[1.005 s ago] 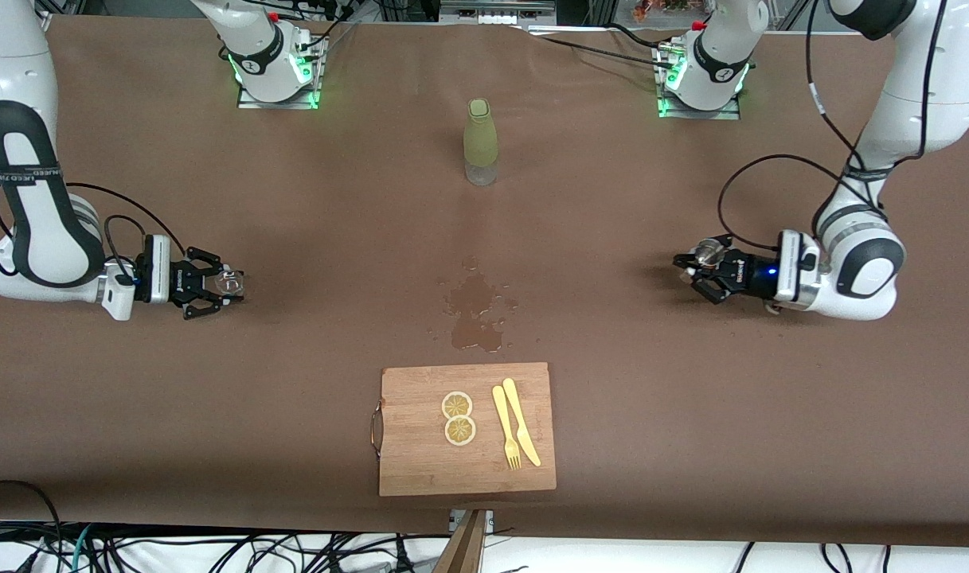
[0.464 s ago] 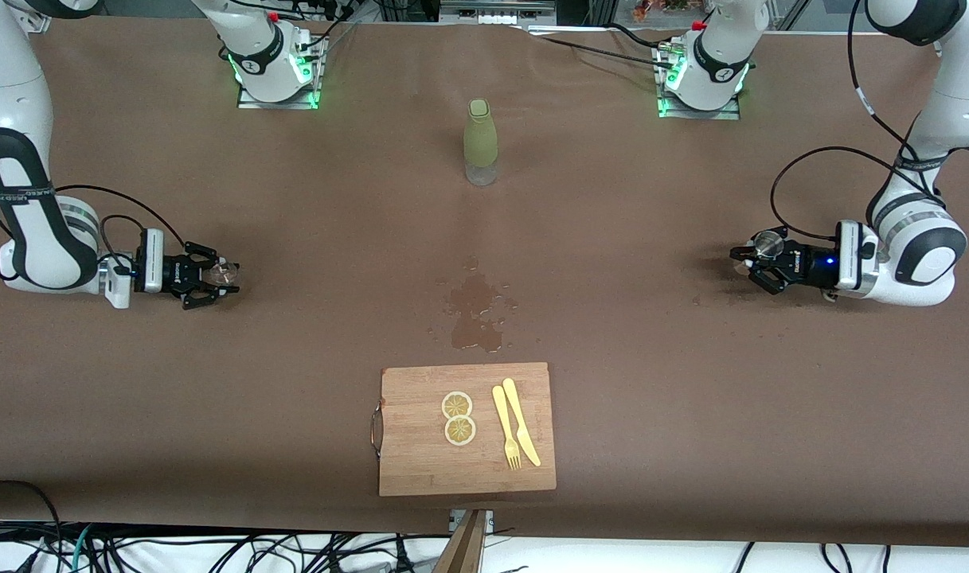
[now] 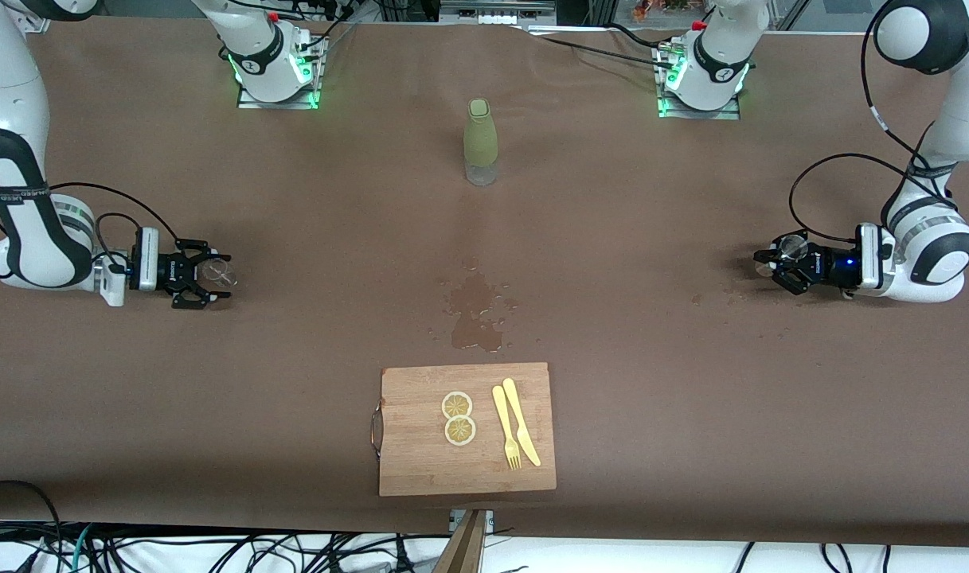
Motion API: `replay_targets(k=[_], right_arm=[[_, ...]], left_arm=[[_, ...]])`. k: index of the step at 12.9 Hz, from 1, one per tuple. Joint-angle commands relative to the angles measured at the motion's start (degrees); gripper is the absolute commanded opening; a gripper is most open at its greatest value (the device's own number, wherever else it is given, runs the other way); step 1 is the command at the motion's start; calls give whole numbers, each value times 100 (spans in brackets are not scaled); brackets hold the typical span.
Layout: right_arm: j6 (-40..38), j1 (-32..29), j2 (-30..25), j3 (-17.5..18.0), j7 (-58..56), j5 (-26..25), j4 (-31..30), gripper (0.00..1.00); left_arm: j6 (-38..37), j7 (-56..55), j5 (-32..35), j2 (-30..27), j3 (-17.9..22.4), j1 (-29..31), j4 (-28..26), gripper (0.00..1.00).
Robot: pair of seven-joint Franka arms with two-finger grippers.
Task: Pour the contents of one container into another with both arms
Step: 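Set the beaker down and open the right gripper while the left gripper releases the jigger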
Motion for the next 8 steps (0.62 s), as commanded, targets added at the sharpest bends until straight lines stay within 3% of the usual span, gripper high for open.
replay_targets(k=[1, 5, 8], right_arm=[[-156, -31, -30, -82, 111, -54, 151, 100], [-236, 21, -478, -477, 698, -509, 108, 100], [-270, 109, -1092, -522, 1943, -1098, 73, 100]], left_arm=[[-203, 244, 261, 244, -36, 164, 302, 0], [-142, 280, 376, 305, -36, 331, 302, 0], [-98, 446, 411, 384, 43, 384, 354, 0]])
